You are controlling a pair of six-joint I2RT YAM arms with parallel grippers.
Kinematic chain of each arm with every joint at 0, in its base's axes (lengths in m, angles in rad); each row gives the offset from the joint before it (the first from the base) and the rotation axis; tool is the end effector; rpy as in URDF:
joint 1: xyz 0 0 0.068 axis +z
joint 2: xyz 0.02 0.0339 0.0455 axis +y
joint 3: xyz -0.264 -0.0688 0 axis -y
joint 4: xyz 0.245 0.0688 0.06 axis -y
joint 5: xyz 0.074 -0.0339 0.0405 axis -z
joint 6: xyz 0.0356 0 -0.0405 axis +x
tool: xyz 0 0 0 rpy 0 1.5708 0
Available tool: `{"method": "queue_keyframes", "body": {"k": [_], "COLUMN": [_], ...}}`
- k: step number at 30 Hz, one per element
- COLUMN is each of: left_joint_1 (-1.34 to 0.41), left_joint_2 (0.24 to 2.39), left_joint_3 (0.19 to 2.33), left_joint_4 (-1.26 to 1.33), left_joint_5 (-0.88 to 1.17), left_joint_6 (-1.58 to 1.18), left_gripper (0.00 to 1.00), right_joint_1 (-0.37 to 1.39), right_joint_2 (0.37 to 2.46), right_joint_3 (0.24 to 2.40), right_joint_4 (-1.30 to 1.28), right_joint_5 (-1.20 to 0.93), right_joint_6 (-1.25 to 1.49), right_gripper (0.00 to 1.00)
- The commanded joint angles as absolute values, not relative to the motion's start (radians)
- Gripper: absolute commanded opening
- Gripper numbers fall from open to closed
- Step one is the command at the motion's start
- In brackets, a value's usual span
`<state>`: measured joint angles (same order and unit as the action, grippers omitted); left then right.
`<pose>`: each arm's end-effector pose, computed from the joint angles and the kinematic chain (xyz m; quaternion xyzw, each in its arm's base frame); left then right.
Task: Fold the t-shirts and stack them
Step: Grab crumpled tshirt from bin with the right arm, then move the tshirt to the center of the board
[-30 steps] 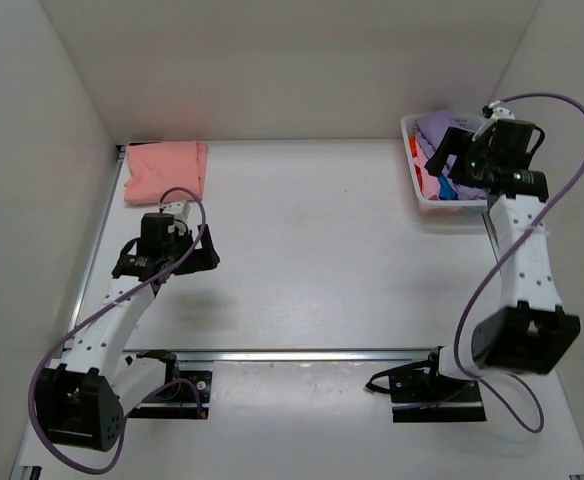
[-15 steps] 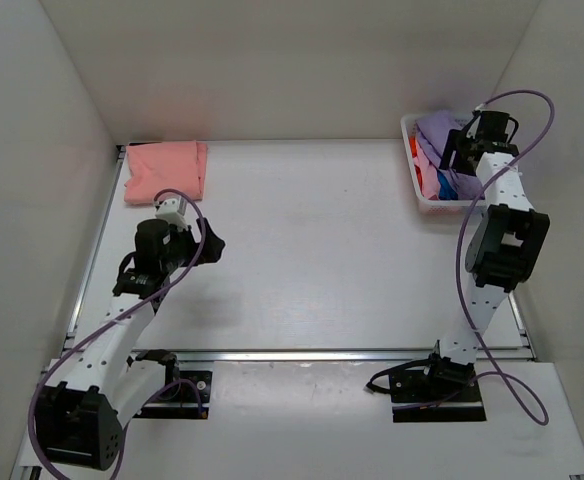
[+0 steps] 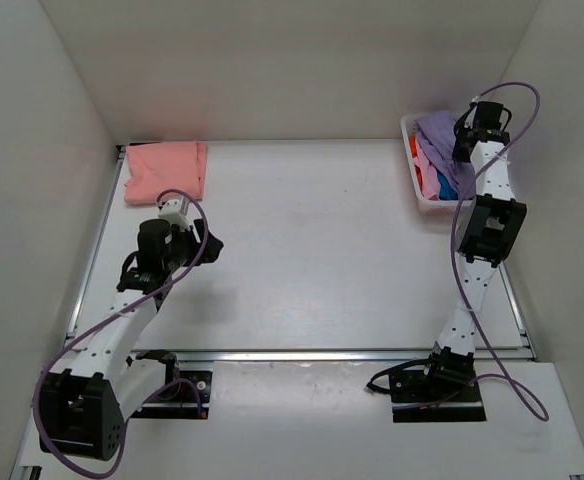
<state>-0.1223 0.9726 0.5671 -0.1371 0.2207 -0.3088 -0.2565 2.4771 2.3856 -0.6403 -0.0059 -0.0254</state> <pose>0.2107 -0.0338 0.2340 -0.0267 0.8667 -0.1982 0.4569 0.5406 -0.1416 0.2404 0.1041 0.9073 -0.0546 0.4036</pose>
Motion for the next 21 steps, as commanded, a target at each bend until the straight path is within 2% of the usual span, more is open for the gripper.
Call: {"method": "queue_keyframes", "body": {"k": [1,2,3,4,6,7,8,10,16,21], "left_joint_1": [-0.141,-0.14,-0.141,-0.144,-0.152,-0.149,-0.15,-0.163,-0.183,-0.178], "left_joint_2": [0.96,0.954,0.95,0.937,0.907,0.894,0.884,0.844,0.686,0.589], "left_joint_3": [0.563,0.566,0.566,0.557,0.552,0.549,0.558,0.563,0.554,0.549], "left_joint_4": [-0.107,-0.113,-0.109,-0.1,-0.103,-0.112,-0.115,-0.121,-0.163,-0.207], "left_joint_5": [0.23,0.238,0.247,0.25,0.27,0.284,0.287,0.305,0.317,0.336], "left_joint_6": [-0.311,-0.317,-0.322,-0.327,-0.348,-0.351,-0.363,-0.377,-0.422,-0.453], "left_gripper": [0.73,0.72,0.66,0.53,0.35,0.32,0.37,0.41,0.39,0.35], "right_joint_1": [-0.259,-0.259,-0.256,-0.253,-0.239,-0.217,-0.201,-0.157,-0.037,0.152], "right_joint_2": [2.395,2.363,2.321,2.3,2.185,2.108,2.012,1.862,1.394,1.227], "right_joint_3": [2.425,2.427,2.433,2.436,2.407,2.364,2.338,2.232,1.873,1.682], "right_joint_4": [-0.672,-0.676,-0.689,-0.696,-0.701,-0.69,-0.655,-0.594,-0.471,-0.472], "right_joint_5": [-0.028,-0.028,-0.034,-0.044,-0.063,-0.074,-0.072,-0.046,-0.091,-0.08], "right_joint_6": [-0.005,-0.008,-0.005,0.023,0.041,0.047,0.045,0.031,0.075,0.106], "right_gripper": [0.0,0.0,0.0,0.0,0.01,0.0,0.0,0.0,0.0,0.0]}}
